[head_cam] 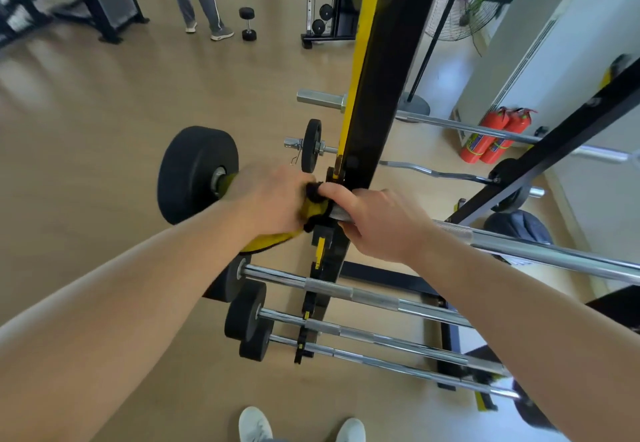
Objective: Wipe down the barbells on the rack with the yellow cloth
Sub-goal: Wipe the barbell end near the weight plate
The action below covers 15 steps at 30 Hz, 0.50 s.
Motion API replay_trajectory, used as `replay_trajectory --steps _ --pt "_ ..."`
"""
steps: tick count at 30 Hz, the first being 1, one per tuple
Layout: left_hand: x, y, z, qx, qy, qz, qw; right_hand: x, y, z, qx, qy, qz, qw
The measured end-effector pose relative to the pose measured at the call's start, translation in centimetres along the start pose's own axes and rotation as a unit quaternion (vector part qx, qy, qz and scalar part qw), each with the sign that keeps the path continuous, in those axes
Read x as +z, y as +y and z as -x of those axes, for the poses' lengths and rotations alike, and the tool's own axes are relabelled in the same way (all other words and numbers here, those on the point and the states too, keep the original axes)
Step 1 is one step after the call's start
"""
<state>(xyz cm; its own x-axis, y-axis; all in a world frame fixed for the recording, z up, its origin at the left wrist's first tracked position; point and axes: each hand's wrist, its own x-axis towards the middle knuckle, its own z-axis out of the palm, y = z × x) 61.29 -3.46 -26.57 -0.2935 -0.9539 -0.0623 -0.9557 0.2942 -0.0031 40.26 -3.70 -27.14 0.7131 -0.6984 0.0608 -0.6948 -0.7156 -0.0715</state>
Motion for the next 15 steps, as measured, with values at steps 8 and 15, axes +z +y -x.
replay_trajectory --steps 8,15 --pt "1.1 -1.5 1.9 -0.104 0.112 -0.059 0.986 0.2 -0.3 0.2 -0.019 0.005 0.024 1.0" --pt "-1.2 -0.6 -0.5 0.001 -0.092 -0.044 0.995 0.7 -0.2 -0.3 -0.009 0.014 0.04 0.999"
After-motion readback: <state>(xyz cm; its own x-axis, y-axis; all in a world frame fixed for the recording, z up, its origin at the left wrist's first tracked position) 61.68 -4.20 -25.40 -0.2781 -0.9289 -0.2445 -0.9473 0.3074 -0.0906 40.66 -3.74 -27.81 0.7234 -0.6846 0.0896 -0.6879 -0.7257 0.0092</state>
